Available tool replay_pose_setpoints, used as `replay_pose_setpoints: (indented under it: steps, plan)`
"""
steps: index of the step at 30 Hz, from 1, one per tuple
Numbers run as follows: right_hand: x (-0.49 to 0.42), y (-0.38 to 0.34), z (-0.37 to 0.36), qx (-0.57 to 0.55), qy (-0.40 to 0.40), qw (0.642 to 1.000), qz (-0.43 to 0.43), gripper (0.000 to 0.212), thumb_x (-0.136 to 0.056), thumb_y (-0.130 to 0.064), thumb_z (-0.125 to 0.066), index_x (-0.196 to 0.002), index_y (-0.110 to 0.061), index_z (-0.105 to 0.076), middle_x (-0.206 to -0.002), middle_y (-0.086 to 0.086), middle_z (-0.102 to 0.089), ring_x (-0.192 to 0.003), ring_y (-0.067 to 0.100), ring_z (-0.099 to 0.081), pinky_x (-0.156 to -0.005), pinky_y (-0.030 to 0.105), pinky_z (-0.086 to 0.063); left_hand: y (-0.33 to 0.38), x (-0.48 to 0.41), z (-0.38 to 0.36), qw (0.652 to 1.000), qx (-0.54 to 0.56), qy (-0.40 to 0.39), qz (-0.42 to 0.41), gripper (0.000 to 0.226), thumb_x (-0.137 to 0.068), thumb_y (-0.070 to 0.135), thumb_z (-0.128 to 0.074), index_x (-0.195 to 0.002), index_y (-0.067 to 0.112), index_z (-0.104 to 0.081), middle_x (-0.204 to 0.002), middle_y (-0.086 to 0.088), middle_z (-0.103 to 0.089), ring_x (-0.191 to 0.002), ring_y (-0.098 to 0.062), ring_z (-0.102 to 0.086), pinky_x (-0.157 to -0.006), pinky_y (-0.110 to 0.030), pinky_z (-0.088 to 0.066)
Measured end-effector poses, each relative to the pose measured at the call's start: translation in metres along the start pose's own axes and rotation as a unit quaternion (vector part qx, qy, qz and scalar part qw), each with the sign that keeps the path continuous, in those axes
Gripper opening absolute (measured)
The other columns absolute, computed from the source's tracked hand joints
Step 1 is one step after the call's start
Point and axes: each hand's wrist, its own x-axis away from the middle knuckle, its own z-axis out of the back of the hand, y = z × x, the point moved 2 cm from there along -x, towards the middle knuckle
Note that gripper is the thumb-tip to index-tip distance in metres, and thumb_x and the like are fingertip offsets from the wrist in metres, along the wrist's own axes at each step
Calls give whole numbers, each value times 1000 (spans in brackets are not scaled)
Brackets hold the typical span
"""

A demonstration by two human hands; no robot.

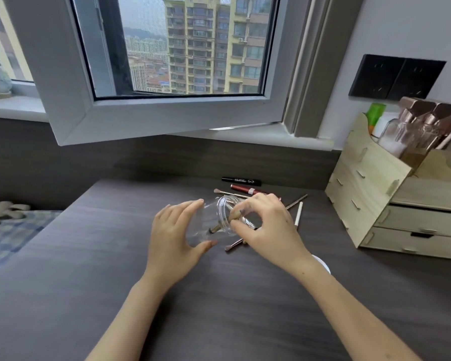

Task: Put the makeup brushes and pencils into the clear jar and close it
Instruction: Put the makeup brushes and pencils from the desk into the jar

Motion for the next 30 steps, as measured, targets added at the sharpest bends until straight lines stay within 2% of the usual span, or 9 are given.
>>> replay_pose_setpoints:
  steps: [4, 7, 9, 12, 16, 19, 22, 25, 30]
  plan:
    - [-1, 16, 9, -115, -201, 969, -86, 22, -81, -17, -65, -101, -26, -71, -73, -14, -53, -66, -2, -46, -65, 11, -35, -5, 2, 2, 1000, -7, -11, 9, 75, -56, 36, -77, -123, 17, -49, -118, -1, -60, -108, -17, -48, -95, -32, -31]
    - [-12, 36, 10, -251, -111, 949, -158, 19, -85, -5, -60, -95, -16, -72, -70, -10, -60, -61, -2, -53, -66, 11, -43, -10, 0, 4, 999, -7, 12, 44, 74, -56, 36, -77, -122, 16, -50, -115, -4, -61, -106, -16, -47, -91, -32, -34]
    - [-26, 57, -3, -106, -45, 976, -183, 15, -85, -12, -59, -85, -14, -73, -74, -6, -69, -71, 4, -63, -72, 24, -48, -12, -3, 6, 997, 0, 35, 71, 75, -56, 32, -83, -121, 14, -51, -114, -3, -61, -105, -15, -47, -88, -33, -37]
    - [-38, 73, -32, 183, -116, 967, -132, 23, -84, -34, -59, -86, -17, -74, -89, 4, -75, -95, 24, -63, -78, 32, -47, -15, -5, 7, 994, 8, 51, 99, 78, -55, 21, -89, -122, 11, -52, -115, -6, -62, -105, -14, -47, -87, -33, -36]
    - [-50, 76, -52, 285, -129, 944, -100, 27, -83, -36, -59, -89, -14, -73, -96, 6, -73, -101, 28, -61, -78, 32, -47, -17, -5, 8, 993, 10, 57, 106, 77, -56, 21, -88, -124, 12, -51, -117, 4, -56, -108, -12, -47, -89, -28, -34]
    - [-52, 77, -51, 232, -87, 959, -138, 22, -85, -28, -56, -86, -12, -72, -93, 7, -73, -95, 28, -64, -75, 32, -47, -15, -5, 9, 991, 10, 66, 119, 77, -58, 20, -87, -125, 13, -51, -116, 10, -51, -109, -10, -45, -90, -26, -33]
    - [-43, 71, -28, 6, -9, 984, -177, 18, -85, -25, -59, -78, -14, -71, -75, 1, -71, -74, 19, -62, -68, 30, -44, -15, -5, 9, 988, 16, 77, 131, 77, -57, 18, -87, -125, 12, -51, -116, 8, -53, -109, -7, -45, -90, -26, -33]
    - [-23, 53, 7, -137, -8, 982, -127, 12, -86, -24, -61, -80, -20, -70, -68, -7, -66, -62, 9, -57, -66, 26, -46, -14, -6, 8, 988, 18, 81, 131, 76, -57, 18, -87, -124, 12, -51, -115, 10, -50, -107, -5, -44, -90, -23, -32]
    - [-17, 26, 39, 180, 30, 978, 102, 8, -82, -18, -68, -87, -16, -74, -79, 2, -65, -69, 20, -56, -62, 25, -39, -9, -5, 3, 996, 19, 57, 68, 76, -57, 24, -84, -123, 17, -49, -116, 10, -50, -109, -13, -47, -92, -26, -34]
